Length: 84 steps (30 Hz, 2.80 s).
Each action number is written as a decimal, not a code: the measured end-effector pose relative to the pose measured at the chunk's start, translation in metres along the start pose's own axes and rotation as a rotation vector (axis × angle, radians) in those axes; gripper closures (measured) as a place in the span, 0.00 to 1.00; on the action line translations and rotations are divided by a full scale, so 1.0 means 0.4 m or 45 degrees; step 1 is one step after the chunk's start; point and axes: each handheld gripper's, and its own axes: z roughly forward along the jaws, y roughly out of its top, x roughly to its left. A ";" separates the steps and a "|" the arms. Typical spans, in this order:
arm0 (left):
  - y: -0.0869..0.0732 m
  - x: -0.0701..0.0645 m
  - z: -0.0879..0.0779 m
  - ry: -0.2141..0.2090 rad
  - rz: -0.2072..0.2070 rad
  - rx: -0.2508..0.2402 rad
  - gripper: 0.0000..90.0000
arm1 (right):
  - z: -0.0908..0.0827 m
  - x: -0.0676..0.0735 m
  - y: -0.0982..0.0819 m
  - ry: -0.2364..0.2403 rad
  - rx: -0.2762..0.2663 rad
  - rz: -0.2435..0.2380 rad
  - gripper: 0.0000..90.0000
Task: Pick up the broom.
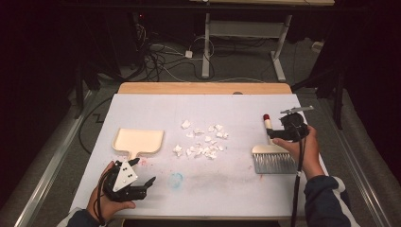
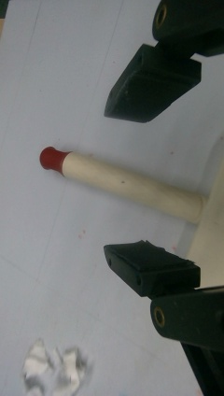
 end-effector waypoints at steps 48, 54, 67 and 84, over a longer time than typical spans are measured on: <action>-0.002 0.002 0.001 0.003 0.019 0.020 0.24 | 0.154 0.014 0.027 -0.082 0.245 0.208 0.78; -0.002 0.000 0.002 0.004 0.020 0.031 0.25 | 0.153 0.006 0.020 -0.055 0.204 0.216 0.78; -0.007 0.002 -0.006 0.008 0.000 0.026 0.25 | 0.124 -0.001 -0.010 0.012 0.028 0.211 0.78; 0.049 -0.008 -0.007 -0.099 -0.085 -0.065 0.25 | -0.059 0.019 -0.047 0.110 -0.389 0.129 0.78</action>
